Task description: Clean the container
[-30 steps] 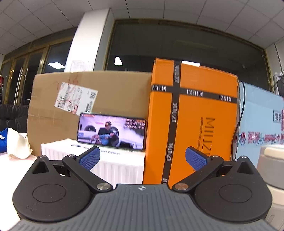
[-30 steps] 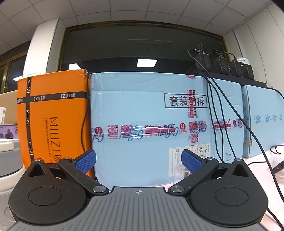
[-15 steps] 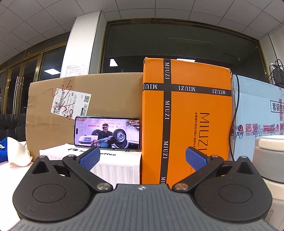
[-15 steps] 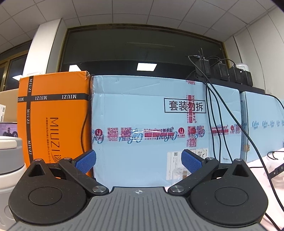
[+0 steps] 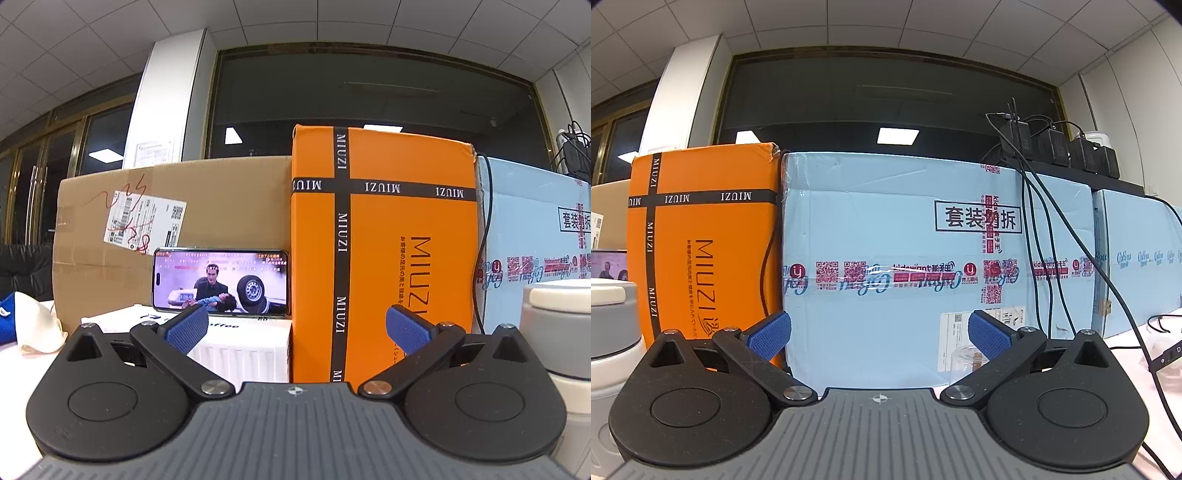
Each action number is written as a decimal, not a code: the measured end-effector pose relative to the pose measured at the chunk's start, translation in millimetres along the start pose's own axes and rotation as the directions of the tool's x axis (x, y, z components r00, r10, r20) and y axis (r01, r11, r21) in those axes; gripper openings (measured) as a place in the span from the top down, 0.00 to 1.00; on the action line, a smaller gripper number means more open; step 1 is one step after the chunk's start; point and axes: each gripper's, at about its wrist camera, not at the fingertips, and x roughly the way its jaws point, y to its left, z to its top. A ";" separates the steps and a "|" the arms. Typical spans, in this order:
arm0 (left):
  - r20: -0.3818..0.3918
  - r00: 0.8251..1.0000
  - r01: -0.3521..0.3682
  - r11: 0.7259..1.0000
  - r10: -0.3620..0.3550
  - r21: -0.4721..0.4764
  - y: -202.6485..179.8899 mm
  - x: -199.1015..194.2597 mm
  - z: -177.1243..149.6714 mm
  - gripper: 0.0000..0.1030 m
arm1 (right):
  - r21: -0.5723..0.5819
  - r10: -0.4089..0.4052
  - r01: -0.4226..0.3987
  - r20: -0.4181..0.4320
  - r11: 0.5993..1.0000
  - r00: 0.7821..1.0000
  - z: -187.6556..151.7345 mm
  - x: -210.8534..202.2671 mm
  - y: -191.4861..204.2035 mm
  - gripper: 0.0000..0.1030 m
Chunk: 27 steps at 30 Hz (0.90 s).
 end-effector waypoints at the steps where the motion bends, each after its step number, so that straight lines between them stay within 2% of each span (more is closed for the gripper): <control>1: 0.005 1.000 -0.001 1.000 0.001 0.006 -1.1 -0.8 -0.1 0.00 | -0.001 0.000 0.000 0.001 1.000 1.000 0.0 -0.2 0.1 0.00; 27: 0.011 1.000 -0.014 1.000 0.014 0.003 -0.5 -2.0 -0.7 0.00 | 0.012 0.010 -0.010 -0.014 1.000 1.000 -0.5 2.1 -1.7 0.00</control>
